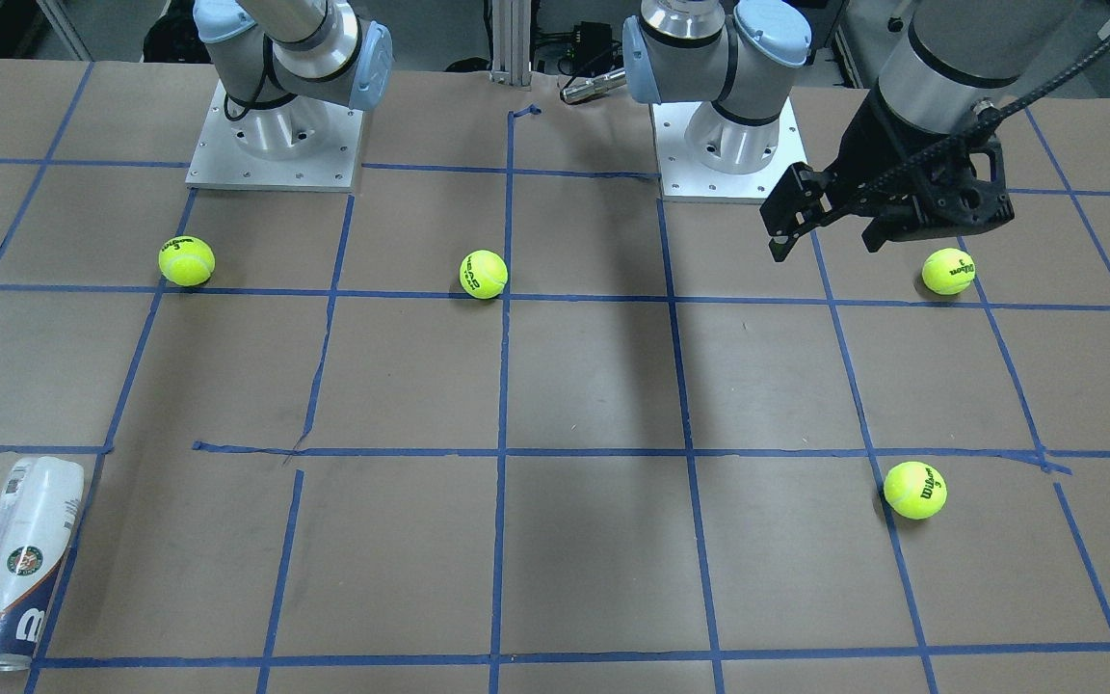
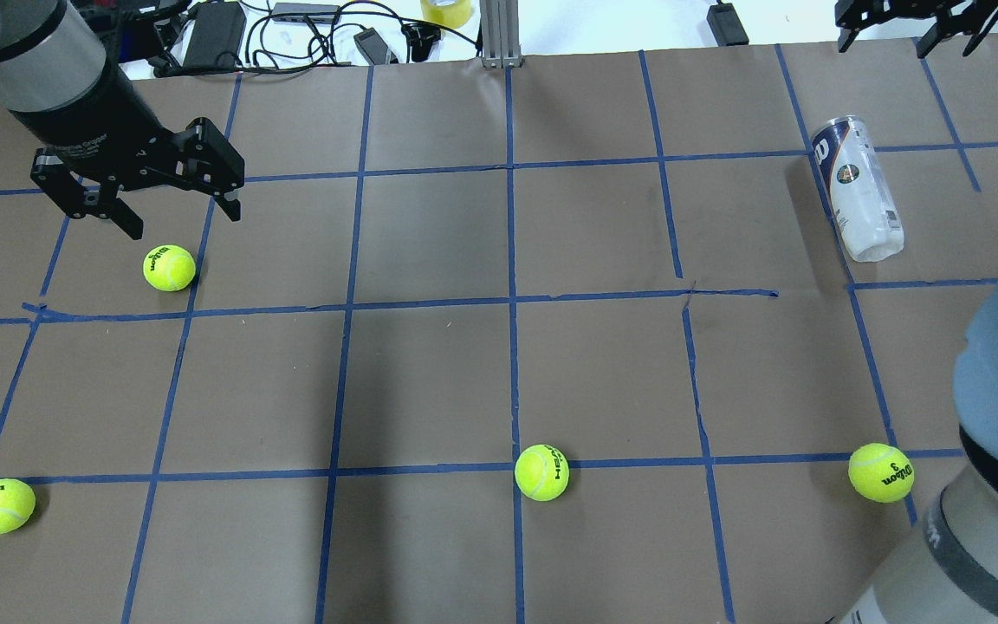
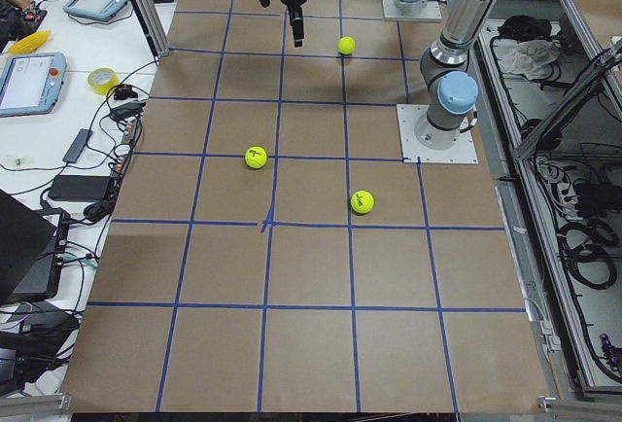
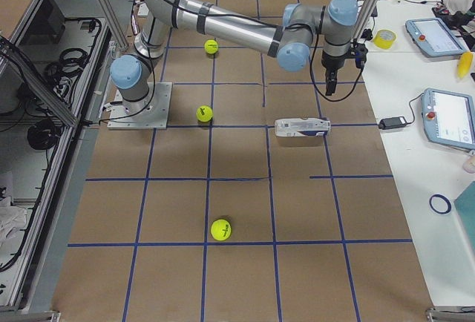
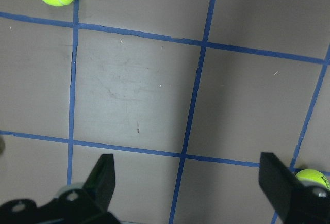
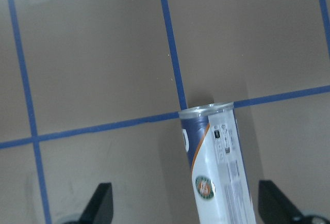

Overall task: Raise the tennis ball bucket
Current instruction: 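Move the right gripper toward the clear tennis ball can, then close the right gripper on the open end of the can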

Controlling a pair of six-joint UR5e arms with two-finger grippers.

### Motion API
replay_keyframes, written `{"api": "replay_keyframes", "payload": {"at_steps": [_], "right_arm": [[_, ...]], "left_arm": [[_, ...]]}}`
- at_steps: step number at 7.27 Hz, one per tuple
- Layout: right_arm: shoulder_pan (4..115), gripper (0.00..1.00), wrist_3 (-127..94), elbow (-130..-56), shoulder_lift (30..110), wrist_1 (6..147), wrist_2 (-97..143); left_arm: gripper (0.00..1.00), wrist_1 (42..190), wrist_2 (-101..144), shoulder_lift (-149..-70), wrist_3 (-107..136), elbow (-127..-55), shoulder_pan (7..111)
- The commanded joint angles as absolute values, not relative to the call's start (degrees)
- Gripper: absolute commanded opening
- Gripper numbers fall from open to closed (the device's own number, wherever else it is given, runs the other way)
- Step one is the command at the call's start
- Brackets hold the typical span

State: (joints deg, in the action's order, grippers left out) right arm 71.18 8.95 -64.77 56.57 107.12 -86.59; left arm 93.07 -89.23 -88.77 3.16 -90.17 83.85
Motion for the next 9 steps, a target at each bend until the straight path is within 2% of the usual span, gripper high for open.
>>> {"api": "replay_keyframes", "payload": {"at_steps": [1, 9], "right_arm": [[70.3, 0.99, 13.5, -62.7, 48.5, 113.4, -90.1], [70.4, 0.99, 18.0, -63.5, 39.6, 118.5, -89.0]], "left_arm": [[1.0, 93.1, -89.5, -88.7, 3.2, -90.5, 83.8], [1.0, 93.2, -89.6, -88.7, 4.0, -91.0, 83.8]]}}
